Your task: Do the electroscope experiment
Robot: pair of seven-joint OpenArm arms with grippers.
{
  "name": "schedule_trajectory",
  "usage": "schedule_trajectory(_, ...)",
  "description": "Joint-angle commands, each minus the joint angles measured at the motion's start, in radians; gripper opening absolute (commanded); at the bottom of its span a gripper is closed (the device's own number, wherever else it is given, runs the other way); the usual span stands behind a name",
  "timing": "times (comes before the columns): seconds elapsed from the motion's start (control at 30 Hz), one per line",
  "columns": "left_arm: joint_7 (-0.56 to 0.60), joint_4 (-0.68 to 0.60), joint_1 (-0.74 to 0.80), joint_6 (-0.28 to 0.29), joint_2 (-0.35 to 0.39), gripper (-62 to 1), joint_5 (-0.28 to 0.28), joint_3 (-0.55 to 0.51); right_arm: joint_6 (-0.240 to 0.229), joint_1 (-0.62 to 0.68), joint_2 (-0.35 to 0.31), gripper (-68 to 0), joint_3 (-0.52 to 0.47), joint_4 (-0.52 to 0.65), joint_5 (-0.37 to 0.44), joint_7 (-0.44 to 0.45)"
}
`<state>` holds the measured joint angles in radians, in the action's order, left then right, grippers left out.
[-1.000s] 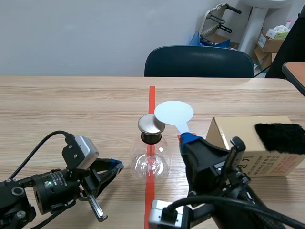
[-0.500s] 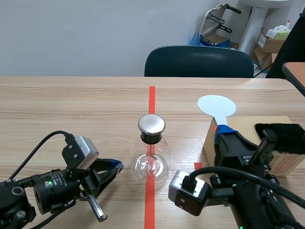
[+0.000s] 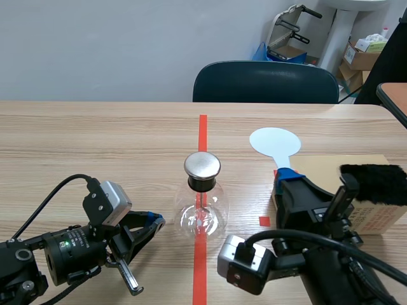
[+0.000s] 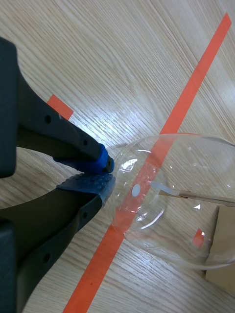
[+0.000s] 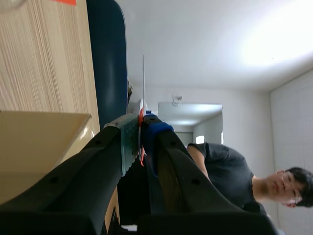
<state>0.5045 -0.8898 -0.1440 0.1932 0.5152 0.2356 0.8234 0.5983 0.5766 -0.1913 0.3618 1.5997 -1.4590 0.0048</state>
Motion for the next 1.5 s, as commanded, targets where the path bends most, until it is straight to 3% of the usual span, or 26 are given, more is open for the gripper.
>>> schedule_trajectory(0.0, 0.013, -0.013, 0.000, 0.001, -0.005, -57.3, 0.007, -0.006, 0.011, -0.012, -0.003, -66.0, -0.003, 0.009, -0.002, 0.029)
schedule_trajectory(0.37, 0.013, -0.013, 0.000, 0.001, -0.005, -57.3, 0.007, -0.006, 0.011, -0.012, -0.003, -66.0, -0.003, 0.009, -0.002, 0.281)
schedule_trajectory(0.67, -0.050, -0.013, 0.008, 0.001, -0.005, -57.3, 0.007, -0.006, 0.011, -0.012, -0.003, -66.0, -0.003, 0.009, -0.002, 0.407)
schedule_trajectory(1.23, -0.061, -0.013, 0.200, 0.003, -0.005, -57.3, 0.006, -0.006, 0.011, -0.012, -0.003, -66.0, -0.003, 0.009, -0.002, 0.412)
schedule_trajectory(1.47, -0.061, -0.013, 0.272, 0.003, -0.005, -57.3, 0.006, -0.006, 0.011, -0.012, -0.003, -66.0, -0.003, 0.009, -0.002, 0.321)
